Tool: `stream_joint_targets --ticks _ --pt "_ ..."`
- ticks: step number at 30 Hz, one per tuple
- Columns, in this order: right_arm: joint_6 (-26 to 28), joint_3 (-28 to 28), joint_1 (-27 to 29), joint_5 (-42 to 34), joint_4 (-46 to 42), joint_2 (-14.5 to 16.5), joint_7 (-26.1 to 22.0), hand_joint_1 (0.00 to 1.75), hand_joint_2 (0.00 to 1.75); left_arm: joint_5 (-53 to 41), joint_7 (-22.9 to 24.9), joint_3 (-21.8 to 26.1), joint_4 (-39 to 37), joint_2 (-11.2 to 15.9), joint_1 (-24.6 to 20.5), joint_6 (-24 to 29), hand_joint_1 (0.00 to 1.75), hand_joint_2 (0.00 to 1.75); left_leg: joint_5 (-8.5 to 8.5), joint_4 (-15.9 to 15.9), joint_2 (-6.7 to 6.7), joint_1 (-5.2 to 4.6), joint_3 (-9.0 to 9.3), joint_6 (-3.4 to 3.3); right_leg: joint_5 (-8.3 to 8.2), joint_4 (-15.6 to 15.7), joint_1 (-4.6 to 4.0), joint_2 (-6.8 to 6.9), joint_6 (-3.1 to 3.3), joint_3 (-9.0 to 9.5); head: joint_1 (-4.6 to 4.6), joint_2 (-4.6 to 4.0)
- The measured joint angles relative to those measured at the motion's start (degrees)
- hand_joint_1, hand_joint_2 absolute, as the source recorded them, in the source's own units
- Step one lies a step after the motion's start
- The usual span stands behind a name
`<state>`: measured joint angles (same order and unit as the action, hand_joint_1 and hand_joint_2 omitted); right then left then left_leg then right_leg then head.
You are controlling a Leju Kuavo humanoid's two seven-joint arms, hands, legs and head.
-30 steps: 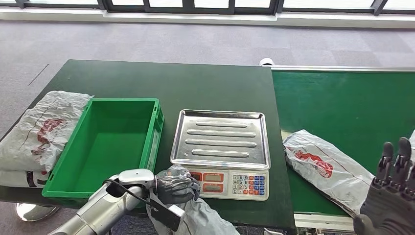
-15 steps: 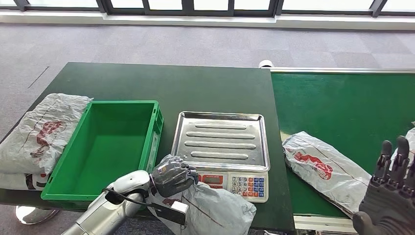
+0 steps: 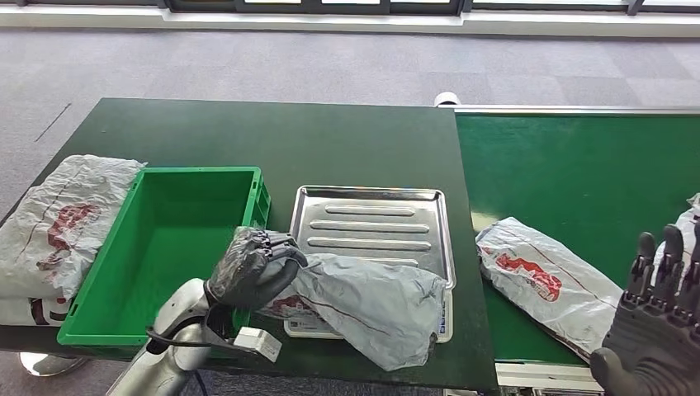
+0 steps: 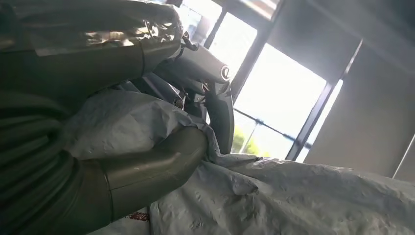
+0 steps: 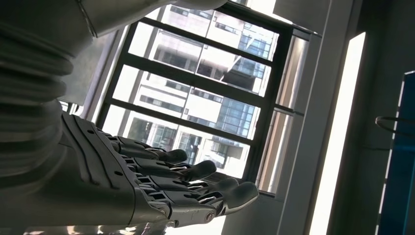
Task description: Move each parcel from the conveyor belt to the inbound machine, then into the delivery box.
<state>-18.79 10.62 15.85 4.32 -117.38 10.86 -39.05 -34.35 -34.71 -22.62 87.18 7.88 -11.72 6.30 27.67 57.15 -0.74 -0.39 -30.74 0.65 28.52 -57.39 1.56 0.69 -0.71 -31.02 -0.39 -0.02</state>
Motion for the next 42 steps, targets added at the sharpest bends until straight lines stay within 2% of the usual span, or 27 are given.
stream_joint_targets --ticks 6,14,18,21,25,28,30,32,35,38,42 --pt "0.1 0.0 0.2 0.3 0.1 0.4 0.0 0.0 1.75 8.5 -3.7 5.7 7.3 -0.3 1.4 1.5 1.75 1.75 0.01 0.0 0.02 0.0 -0.01 0.0 0.0 0.0 -0.01 -0.01 0.0 -0.04 0.0 0.0" --pt "1.0 0.0 0.7 0.2 -0.1 0.9 0.1 0.0 1.75 17.4 -5.4 9.0 15.2 -0.2 0.9 2.4 1.75 1.75 0.01 0.0 0.08 0.01 -0.03 0.0 -0.01 0.0 -0.01 -0.06 0.0 -0.07 0.01 0.0" --pt "1.1 -0.1 1.2 0.0 -0.1 1.0 0.1 0.0 1.75 16.9 -4.3 10.9 18.6 -0.5 0.1 4.9 1.75 1.75 0.02 0.0 0.08 0.01 -0.05 -0.01 0.0 0.0 -0.01 -0.07 0.0 -0.09 0.0 0.0" --pt "1.3 -0.5 1.8 0.0 -0.1 1.1 0.1 0.0 1.75 8.5 -0.9 13.1 18.4 -1.1 -1.0 10.2 1.75 1.75 0.03 0.0 0.08 0.01 -0.05 -0.02 0.0 0.0 -0.01 -0.07 0.0 -0.11 0.0 0.0" --pt "0.8 -0.9 2.5 0.4 -0.5 1.3 0.0 0.0 1.75 -13.3 7.6 15.4 12.3 -1.9 -3.2 22.1 1.75 1.75 0.02 0.0 0.09 0.01 -0.03 -0.02 -0.01 0.0 -0.01 -0.07 0.0 -0.11 0.01 0.0" --pt "0.3 -1.1 3.0 1.1 -0.6 1.6 -0.1 0.0 1.75 -27.8 16.4 15.8 3.4 -2.0 -5.8 26.2 1.75 1.75 0.0 0.0 0.12 0.01 -0.03 0.0 -0.05 0.0 -0.01 -0.08 0.0 -0.11 0.01 0.0" --pt "0.0 -1.5 3.1 1.5 -0.6 1.7 0.0 0.0 1.75 -33.6 20.9 16.3 -3.7 -2.0 -8.1 27.7 1.75 1.75 -0.03 0.0 0.18 0.01 -0.03 0.0 -0.1 0.0 -0.02 -0.12 0.03 -0.13 0.01 0.0" --pt "0.1 -2.0 2.9 1.8 -0.6 1.7 0.2 0.0 1.75 -36.5 23.8 16.9 -11.6 -2.1 -11.1 28.8 1.75 1.75 -0.05 0.0 0.23 0.01 -0.04 0.0 -0.14 0.0 -0.02 -0.17 0.04 -0.14 0.01 0.0" --pt "0.6 -2.6 2.8 1.9 -0.5 1.7 0.3 0.0 1.75 -37.2 25.0 17.8 -20.9 -2.2 -14.8 29.7 1.75 1.75 -0.07 0.0 0.27 0.02 -0.05 0.02 -0.17 0.0 -0.03 -0.22 0.02 -0.16 0.0 0.0" --pt "0.8 -3.0 2.6 1.9 -0.5 1.7 0.4 0.0 1.75 -37.2 25.0 18.5 -26.8 -2.3 -17.1 30.0 1.75 1.75 -0.08 0.1 0.28 0.02 -0.1 0.03 -0.17 0.0 -0.02 -0.25 0.02 -0.19 0.0 0.0" --pt "0.8 -3.1 2.2 1.9 -0.5 1.7 0.4 0.0 1.75 -37.2 25.0 18.7 -31.0 -2.4 -18.7 30.2 1.75 1.75 -0.07 0.1 0.28 0.02 -0.17 0.03 -0.17 0.0 -0.02 -0.25 0.02 -0.26 0.01 0.0"
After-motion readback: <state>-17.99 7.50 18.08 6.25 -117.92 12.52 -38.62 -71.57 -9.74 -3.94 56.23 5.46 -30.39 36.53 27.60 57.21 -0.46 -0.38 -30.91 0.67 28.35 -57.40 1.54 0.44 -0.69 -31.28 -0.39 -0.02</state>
